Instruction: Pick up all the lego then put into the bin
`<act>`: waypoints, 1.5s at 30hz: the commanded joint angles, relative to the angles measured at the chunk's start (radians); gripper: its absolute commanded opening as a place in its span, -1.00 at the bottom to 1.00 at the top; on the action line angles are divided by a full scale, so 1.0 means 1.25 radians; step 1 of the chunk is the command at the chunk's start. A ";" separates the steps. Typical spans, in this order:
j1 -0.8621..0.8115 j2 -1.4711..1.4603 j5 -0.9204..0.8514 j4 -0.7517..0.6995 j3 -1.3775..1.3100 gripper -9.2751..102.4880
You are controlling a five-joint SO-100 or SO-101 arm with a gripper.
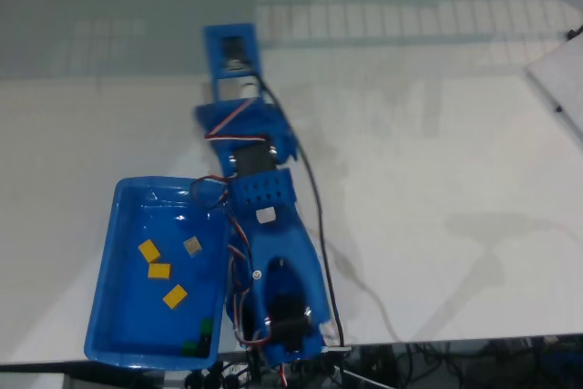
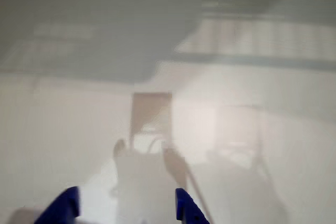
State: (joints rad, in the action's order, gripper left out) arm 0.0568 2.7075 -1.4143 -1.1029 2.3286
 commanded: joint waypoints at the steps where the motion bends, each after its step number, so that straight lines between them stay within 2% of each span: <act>1: -0.103 0.044 -0.059 0.063 0.055 -0.65; 3: -0.140 0.076 -0.076 0.069 0.099 -0.83; 11: -0.182 0.210 -0.131 0.045 0.290 -0.83; 17: -0.191 0.315 -0.175 -0.037 0.399 -0.83; 32: -0.173 0.436 -0.216 -0.261 0.511 -0.83; 45: -0.178 0.493 -0.233 -0.234 0.601 -0.83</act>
State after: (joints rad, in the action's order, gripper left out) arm -0.1641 3.3042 -1.6797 -1.3913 3.0373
